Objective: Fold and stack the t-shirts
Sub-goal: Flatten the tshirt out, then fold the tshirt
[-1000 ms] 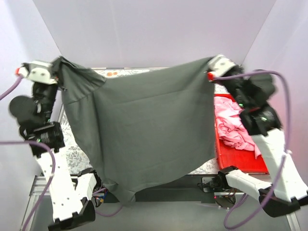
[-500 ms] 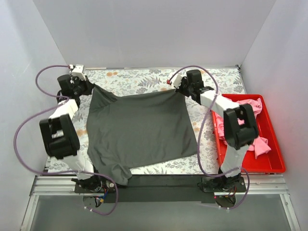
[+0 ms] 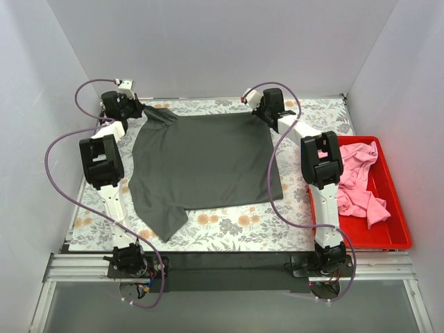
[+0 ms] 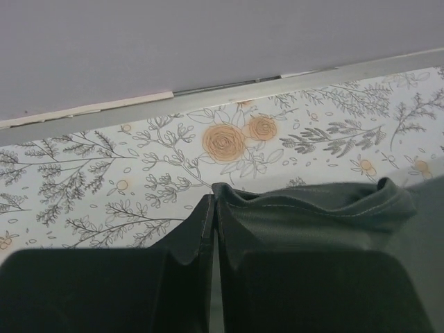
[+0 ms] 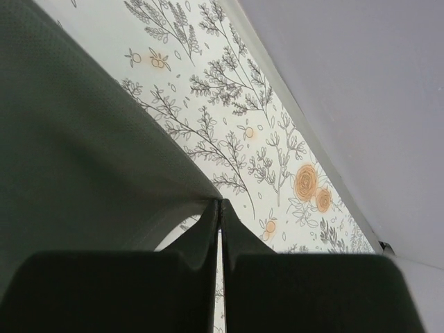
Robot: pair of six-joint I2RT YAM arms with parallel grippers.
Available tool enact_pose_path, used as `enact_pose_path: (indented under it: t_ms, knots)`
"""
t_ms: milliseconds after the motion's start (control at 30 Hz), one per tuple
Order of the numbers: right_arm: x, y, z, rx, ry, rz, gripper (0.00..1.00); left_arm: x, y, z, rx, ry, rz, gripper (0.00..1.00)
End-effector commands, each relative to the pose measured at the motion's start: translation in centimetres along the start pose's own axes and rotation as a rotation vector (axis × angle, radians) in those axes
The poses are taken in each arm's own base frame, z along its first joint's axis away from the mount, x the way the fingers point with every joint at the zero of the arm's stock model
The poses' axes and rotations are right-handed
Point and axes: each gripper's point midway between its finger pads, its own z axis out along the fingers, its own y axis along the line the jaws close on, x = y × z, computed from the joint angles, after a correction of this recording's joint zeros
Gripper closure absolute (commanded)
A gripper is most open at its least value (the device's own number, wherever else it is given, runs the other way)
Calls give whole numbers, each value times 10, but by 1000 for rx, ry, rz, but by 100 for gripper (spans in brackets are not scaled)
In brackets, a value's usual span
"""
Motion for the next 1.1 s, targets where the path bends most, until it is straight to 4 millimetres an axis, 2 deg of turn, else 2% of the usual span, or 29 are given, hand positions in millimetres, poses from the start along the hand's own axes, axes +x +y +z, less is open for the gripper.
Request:
enact_pose_path:
  t_ms: [0,33,67,100,133,167,200,233,267,300,333,400,433,467,500,567,633,667,700,733,800,833,867,933,1067]
  knots:
    - [-13,-26,-9,40,-26,24,99,-49,-13,-6,27,-67,56,100]
    - [-12,-20,-10,11,-23,20,99,-47,-19,-10,37,-60,67,100]
    - [-15,-18,-13,-11,-37,18,99,-30,-28,-12,52,-23,87,100]
    - [-15,-13,-15,-31,-40,19,99,-39,-37,-22,60,-29,111,100]
    - [-13,-8,-18,-63,-32,17,99,-36,-41,-28,62,-18,122,100]
    - [-18,-6,-23,-82,-47,17,99,-13,-51,-35,74,32,119,100]
    - [-17,-3,-25,-97,-46,14,99,-27,-57,-47,66,16,133,100]
    - [-15,6,-29,-142,-43,14,99,-28,-61,-54,65,22,133,100]
    - [-19,7,-35,-158,-59,7,99,-23,-68,-61,69,44,129,100]
    - [-20,10,-38,-176,-64,5,99,-27,-74,-75,62,45,128,100]
    - [-14,20,-42,-217,-50,0,99,-27,-73,-82,37,53,123,100]
    - [-20,22,-51,-242,-71,-4,99,-28,-83,-99,20,76,104,100]
    - [-16,26,-54,-268,-61,-8,99,-28,-85,-104,12,88,107,100]
    - [-17,29,-58,-281,-68,-10,99,-22,-88,-110,4,117,107,100]
    - [-15,31,-60,-288,-66,-13,99,-29,-90,-118,-7,113,112,100]
    - [-13,34,-66,-303,-61,-22,99,-14,-92,-129,-21,166,91,100]
    - [-10,35,-69,-305,-56,-28,99,-15,-93,-140,-35,174,95,100]
    - [-8,35,-72,-309,-52,-30,99,-4,-93,-146,-50,207,85,100]
    - [-7,35,-73,-313,-50,-33,99,-8,-95,-153,-55,202,88,100]
    - [-5,34,-77,-318,-46,-38,99,0,-96,-159,-57,221,82,100]
    - [2,36,-80,-327,-34,-40,99,1,-102,-170,-48,230,85,100]
    - [2,33,-82,-325,-38,-49,99,12,-104,-175,-44,259,79,100]
    - [4,34,-83,-330,-35,-50,99,14,-105,-178,-48,266,77,100]
    - [9,40,-85,-353,-24,-55,99,21,-103,-184,-68,281,81,100]
    - [15,54,-90,-402,-22,-52,99,50,-103,-192,-79,341,62,100]
